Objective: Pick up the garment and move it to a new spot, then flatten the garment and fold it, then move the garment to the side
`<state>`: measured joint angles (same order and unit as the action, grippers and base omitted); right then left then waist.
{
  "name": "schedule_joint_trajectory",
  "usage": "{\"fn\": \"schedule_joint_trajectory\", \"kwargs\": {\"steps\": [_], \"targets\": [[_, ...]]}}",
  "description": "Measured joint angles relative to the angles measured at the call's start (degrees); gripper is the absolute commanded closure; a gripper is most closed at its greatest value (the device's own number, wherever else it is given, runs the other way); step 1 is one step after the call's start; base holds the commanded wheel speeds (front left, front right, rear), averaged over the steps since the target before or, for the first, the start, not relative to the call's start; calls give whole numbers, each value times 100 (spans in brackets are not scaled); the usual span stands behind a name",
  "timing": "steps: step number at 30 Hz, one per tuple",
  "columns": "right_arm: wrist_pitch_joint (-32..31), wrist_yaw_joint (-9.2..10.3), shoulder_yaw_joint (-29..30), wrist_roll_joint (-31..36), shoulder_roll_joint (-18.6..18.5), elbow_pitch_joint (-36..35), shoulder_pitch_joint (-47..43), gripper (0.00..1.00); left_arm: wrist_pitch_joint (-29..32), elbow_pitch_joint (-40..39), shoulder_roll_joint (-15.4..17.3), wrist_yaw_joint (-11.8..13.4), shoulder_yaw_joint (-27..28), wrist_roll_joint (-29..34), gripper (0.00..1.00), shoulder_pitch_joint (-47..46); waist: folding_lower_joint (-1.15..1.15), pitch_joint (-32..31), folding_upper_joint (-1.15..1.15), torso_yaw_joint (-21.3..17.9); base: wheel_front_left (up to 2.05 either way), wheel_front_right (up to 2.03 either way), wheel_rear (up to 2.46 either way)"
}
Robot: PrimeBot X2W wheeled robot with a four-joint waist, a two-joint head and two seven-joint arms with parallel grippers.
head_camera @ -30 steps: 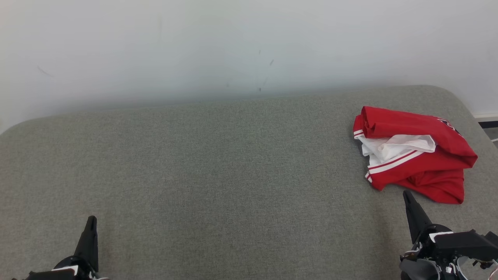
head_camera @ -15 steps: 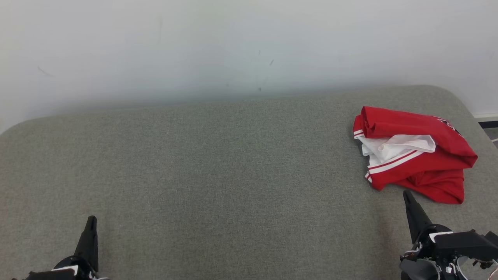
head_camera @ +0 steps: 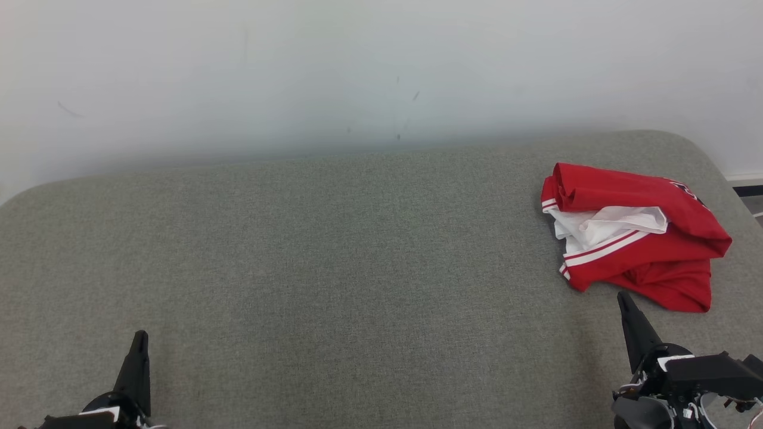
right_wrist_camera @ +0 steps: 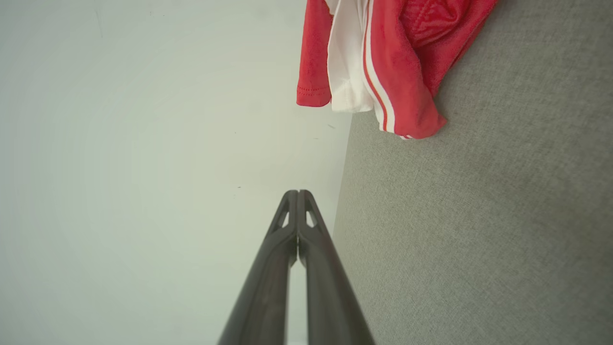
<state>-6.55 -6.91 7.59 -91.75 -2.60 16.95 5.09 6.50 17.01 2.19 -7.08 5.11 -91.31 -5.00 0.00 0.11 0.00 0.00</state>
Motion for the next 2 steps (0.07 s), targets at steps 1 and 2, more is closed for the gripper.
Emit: {"fn": "schedule_joint_trajectory", "kwargs": {"steps": [1,2], "targets": [[0,0,0,0,0,0,0,100,0,0,0,0,0,0,100,0,0,0,0,0,0,0,0],[0,0,0,0,0,0,0,100,0,0,0,0,0,0,100,0,0,0,0,0,0,0,0]]}}
